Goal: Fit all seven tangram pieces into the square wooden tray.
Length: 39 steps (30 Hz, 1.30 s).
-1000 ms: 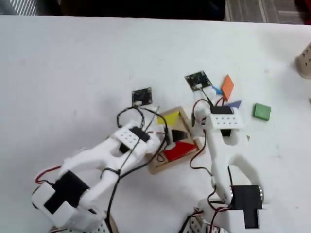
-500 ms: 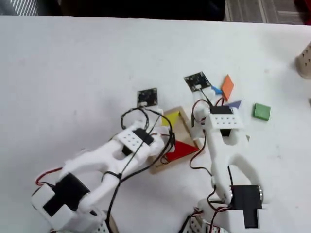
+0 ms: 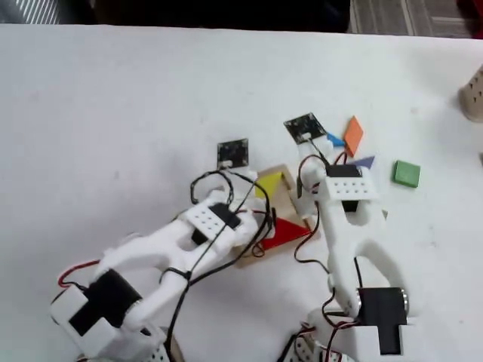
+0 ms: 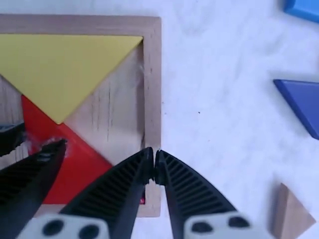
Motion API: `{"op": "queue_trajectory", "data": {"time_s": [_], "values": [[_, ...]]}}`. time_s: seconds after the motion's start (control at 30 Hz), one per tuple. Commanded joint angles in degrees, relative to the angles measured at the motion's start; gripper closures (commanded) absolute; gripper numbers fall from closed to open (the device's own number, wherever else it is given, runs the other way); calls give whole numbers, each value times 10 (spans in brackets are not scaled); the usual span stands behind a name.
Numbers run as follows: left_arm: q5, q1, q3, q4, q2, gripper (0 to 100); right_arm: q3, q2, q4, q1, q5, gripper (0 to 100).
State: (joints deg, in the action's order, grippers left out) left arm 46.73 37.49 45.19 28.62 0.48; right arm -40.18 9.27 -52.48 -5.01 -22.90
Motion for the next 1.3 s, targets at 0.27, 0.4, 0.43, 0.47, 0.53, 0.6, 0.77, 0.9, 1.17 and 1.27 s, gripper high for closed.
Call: {"op": "queue_trajectory", "data": {"time_s": [0.27,0.4,0.43,0.47,0.53,0.6,0.77,0.9,1.17,1.27], "values": [[-64,-24,55,56,-174,653,22,36,-58,-18,11,975],[-94,-84,134,55,-267,631,21,71,-104,-54,25,885],[-101,-108,148,55,-284,631,18,85,-112,-61,25,865],[-103,-133,156,55,-298,631,12,100,-115,-65,25,848],[-101,-179,158,54,-305,631,-3,129,-115,-78,25,826],[-100,-212,157,43,-305,631,-24,149,-113,-97,26,806],[-72,-275,156,-9,-291,631,-79,155,-69,-162,26,741],[-71,-299,120,-20,-233,631,-101,155,-48,-200,26,678],[-71,-305,39,-16,-89,631,-127,116,9,-214,24,668],[-71,-305,22,18,-86,631,-113,68,18,-213,-25,668]]}}
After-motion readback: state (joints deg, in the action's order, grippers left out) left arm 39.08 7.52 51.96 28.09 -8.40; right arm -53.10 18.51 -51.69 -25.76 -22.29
